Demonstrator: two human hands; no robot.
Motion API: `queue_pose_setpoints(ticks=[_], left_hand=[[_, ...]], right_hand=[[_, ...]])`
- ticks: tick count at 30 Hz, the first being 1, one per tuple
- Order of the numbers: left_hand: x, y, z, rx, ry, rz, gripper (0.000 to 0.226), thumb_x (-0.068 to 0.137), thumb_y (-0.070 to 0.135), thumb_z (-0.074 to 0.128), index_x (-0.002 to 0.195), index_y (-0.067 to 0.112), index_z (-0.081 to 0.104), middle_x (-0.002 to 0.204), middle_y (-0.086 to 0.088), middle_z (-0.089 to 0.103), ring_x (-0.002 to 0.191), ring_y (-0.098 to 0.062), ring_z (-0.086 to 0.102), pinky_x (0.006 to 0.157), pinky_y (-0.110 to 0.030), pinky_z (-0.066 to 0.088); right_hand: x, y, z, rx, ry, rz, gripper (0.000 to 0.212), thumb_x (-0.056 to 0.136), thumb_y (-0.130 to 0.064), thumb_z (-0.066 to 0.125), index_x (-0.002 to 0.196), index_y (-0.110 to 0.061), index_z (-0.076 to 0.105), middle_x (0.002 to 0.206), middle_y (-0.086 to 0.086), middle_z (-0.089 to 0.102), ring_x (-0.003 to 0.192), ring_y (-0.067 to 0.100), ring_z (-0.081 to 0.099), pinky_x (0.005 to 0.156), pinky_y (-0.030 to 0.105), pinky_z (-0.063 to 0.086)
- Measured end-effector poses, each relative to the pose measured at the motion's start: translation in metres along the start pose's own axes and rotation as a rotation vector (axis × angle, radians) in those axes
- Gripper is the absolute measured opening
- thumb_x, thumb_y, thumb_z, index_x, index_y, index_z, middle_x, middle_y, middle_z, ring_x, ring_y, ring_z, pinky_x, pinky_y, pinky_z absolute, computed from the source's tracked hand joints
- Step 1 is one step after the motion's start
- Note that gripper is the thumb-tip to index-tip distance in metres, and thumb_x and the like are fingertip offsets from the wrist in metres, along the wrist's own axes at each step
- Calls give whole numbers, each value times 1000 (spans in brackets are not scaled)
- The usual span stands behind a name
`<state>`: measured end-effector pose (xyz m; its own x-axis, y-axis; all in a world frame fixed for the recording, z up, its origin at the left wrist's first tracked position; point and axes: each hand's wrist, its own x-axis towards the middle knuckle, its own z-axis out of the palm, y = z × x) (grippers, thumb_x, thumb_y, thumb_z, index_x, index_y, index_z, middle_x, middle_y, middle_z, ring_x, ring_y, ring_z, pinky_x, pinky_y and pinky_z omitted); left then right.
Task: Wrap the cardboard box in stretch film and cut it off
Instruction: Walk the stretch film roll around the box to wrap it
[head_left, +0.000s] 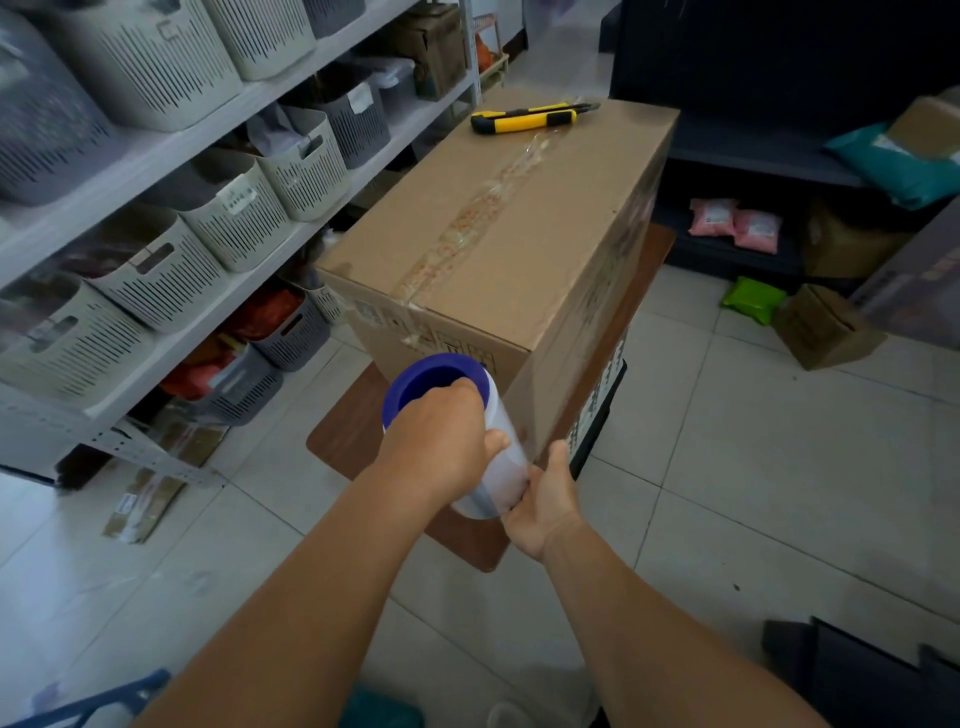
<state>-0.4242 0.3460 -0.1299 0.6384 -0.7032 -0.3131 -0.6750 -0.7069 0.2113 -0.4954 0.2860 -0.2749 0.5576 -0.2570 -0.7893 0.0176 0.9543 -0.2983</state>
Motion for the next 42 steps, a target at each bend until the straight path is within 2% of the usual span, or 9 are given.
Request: queue_pose_setpoints(ticks=[7, 12, 17, 21, 24, 30, 35, 37, 42], left_hand=[[7, -11, -2, 4, -25, 46, 31, 92, 38, 58, 88, 14, 39, 64, 3, 46, 57, -11, 45, 56, -28, 39], [16, -19, -13, 35, -86, 42, 38, 88, 44, 61, 72, 15, 40, 58, 2, 43, 51, -12, 41, 49, -24, 34], [24, -27, -25, 49, -247, 61, 48, 78, 52, 67, 65, 15, 40, 57, 0, 36, 50, -14, 35, 53, -26, 33], [28, -29, -32, 71, -329, 109, 48, 75, 53, 69, 64, 15, 40, 57, 1, 35, 50, -12, 33, 51, -25, 31], [30, -30, -33, 107, -383, 161, 44, 76, 50, 69, 65, 17, 42, 59, 3, 37, 52, -11, 35, 52, -23, 31], [45, -45, -33, 166, -439, 334, 44, 77, 51, 69, 66, 18, 41, 60, 3, 41, 54, -11, 39, 52, -24, 31], [60, -59, -41, 250, -451, 487, 45, 77, 50, 69, 68, 15, 42, 60, 1, 41, 54, -14, 39, 54, -26, 33], [64, -64, -45, 261, -440, 537, 45, 77, 49, 70, 68, 14, 43, 59, 0, 40, 53, -15, 38, 53, -26, 32], [68, -73, -50, 278, -418, 588, 45, 75, 47, 73, 67, 15, 42, 60, 0, 43, 52, -14, 39, 51, -26, 31]], right_hand=[[10, 6, 3, 37, 16, -20, 80, 92, -70, 20, 126, -7, 56, 122, 19, 65, 111, 31, 62, 100, 42, 48], [18, 7, 8, 52, -4, 20, 76, 94, -67, 17, 117, -7, 59, 113, 17, 67, 101, 28, 63, 84, 37, 51], [29, 16, 11, 117, -57, 71, 76, 97, -63, 19, 130, -5, 56, 124, 19, 65, 119, 30, 58, 110, 40, 39], [35, 17, 8, 192, -43, 83, 74, 98, -61, 21, 132, -4, 54, 128, 19, 63, 125, 30, 55, 113, 40, 36], [35, 19, 10, 214, -17, 66, 72, 99, -59, 21, 126, -3, 56, 127, 19, 62, 123, 30, 55, 107, 38, 41], [38, 32, 24, 363, 34, -48, 66, 100, -56, 22, 112, -4, 60, 111, 19, 67, 106, 29, 61, 104, 38, 41], [43, 51, 45, 520, 53, -177, 70, 100, -57, 19, 117, -4, 61, 104, 18, 69, 98, 28, 64, 89, 37, 49], [48, 56, 53, 553, 53, -225, 74, 99, -59, 18, 121, -2, 60, 107, 19, 69, 98, 29, 64, 85, 36, 50], [53, 67, 61, 605, 51, -286, 78, 97, -64, 19, 126, -2, 57, 120, 21, 66, 109, 31, 62, 92, 38, 49]])
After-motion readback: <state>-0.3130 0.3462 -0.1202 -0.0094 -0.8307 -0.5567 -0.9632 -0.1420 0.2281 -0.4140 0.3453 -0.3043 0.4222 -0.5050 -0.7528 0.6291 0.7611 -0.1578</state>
